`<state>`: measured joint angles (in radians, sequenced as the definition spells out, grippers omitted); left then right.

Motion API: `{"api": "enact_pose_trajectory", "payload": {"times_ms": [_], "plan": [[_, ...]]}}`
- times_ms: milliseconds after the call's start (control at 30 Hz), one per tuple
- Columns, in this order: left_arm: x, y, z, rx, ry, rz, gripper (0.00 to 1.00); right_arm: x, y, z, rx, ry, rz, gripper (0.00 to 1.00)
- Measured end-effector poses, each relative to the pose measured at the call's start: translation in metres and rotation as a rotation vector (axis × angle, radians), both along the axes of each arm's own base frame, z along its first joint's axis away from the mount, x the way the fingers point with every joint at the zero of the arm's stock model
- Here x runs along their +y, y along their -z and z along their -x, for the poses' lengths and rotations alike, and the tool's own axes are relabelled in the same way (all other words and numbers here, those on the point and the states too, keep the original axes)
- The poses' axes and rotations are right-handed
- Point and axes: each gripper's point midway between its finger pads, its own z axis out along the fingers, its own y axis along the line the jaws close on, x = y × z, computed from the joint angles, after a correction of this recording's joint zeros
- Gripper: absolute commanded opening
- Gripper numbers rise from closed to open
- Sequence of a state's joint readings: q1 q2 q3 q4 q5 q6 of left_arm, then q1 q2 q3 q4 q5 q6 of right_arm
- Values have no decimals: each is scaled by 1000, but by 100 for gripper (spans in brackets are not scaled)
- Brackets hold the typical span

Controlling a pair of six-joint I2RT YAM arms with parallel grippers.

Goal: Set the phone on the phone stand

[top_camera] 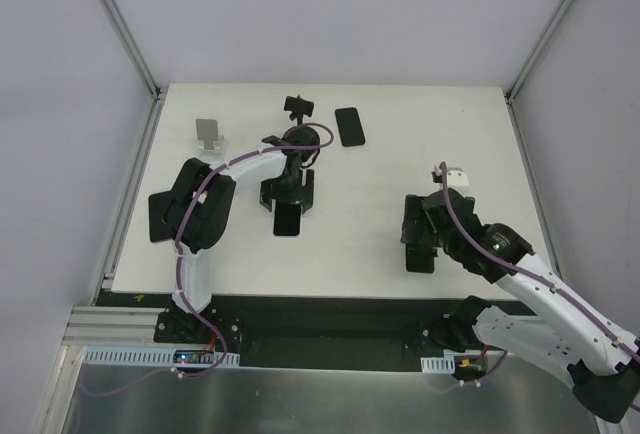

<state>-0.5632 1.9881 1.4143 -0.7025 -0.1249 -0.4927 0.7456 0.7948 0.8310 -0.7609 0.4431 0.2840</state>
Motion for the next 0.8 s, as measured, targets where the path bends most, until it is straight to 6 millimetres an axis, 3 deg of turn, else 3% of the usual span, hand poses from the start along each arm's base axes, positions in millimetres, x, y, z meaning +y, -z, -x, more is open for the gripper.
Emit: {"api": "enact_pose_trajectory", "payload": {"times_ms": [300,667,800], "plan": [[-3,2,2,16,-28,13,74,11,2,0,0,-5,20,96],[-9,2,3,35,-31,38,26,23,-7,0,-14,-26,21,96],[-10,1,3,36,-28,41,0,31,-8,-2,-10,-41,35,96]]}}
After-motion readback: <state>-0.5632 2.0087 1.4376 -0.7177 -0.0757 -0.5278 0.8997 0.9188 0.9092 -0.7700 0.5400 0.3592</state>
